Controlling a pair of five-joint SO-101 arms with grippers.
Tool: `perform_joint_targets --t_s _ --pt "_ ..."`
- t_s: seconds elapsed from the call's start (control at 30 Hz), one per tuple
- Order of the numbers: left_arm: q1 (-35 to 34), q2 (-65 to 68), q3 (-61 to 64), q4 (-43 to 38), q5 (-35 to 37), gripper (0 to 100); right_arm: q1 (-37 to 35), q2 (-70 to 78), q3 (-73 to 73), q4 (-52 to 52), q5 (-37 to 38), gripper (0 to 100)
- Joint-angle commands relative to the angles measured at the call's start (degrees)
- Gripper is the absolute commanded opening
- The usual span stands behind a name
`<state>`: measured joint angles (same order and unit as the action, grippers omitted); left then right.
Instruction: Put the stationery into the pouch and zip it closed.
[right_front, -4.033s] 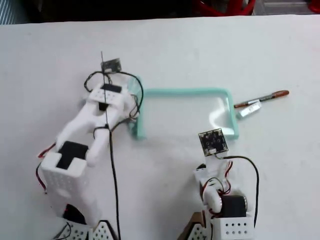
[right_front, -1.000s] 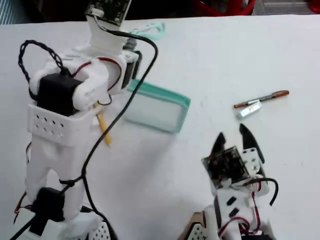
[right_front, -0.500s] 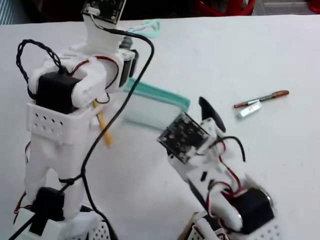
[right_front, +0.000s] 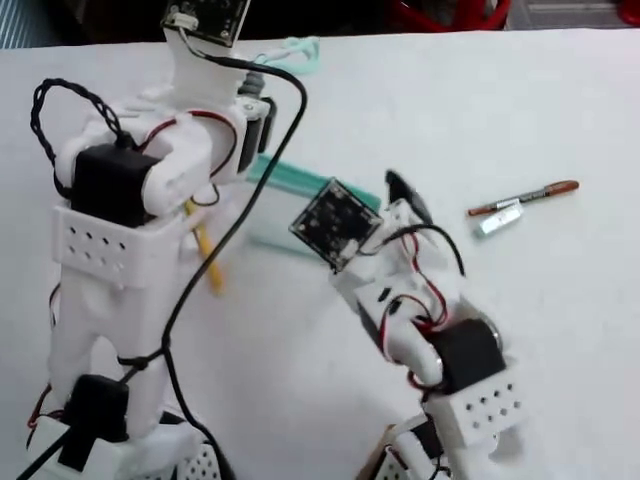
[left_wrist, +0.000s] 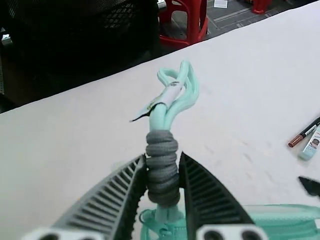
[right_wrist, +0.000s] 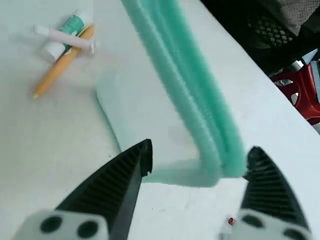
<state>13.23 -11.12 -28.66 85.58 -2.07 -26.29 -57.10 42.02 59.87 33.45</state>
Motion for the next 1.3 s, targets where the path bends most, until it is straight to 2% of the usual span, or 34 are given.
perform_joint_targets --t_s 0.0,0.07,0.17,0.3,0.43,0.53,0.77,1.03,1.27 --pt "-0.31 -0.22 -0.35 -2.99 -0.44 12 -0.75 0.48 1.32 -3.3 0.62 9.8" --pt "-0.22 -0.22 -0.35 -4.13 -0.18 12 -0.84 0.4 1.41 -3.74 0.44 1.2" --pt "-0.13 -0.22 -0.35 -5.8 -0.09 12 -2.33 -0.22 1.49 -3.74 -3.34 5.1" --pt "-0.13 -0.22 -0.35 -6.24 0.0 12 -5.85 -2.95 1.58 -3.91 -14.33 1.5" --pt "-0.13 -0.31 -0.35 -5.98 3.52 12 -6.11 -5.85 4.22 -10.68 -25.76 1.8" --pt "1.01 -0.84 -0.7 -3.6 8.35 12 -6.2 -6.2 9.76 -18.59 -29.98 1.8" --pt "9.54 -0.84 -0.97 4.13 9.41 12 -3.74 -6.2 19.87 -31.6 -31.12 1.8" --pt "15.52 -0.92 -0.97 9.58 9.67 11 -3.38 -6.73 19.96 -31.43 -31.21 1.8" --pt "14.02 -3.56 -0.88 10.64 9.32 11 2.24 -6.81 19.96 -31.34 -37.45 1.8"
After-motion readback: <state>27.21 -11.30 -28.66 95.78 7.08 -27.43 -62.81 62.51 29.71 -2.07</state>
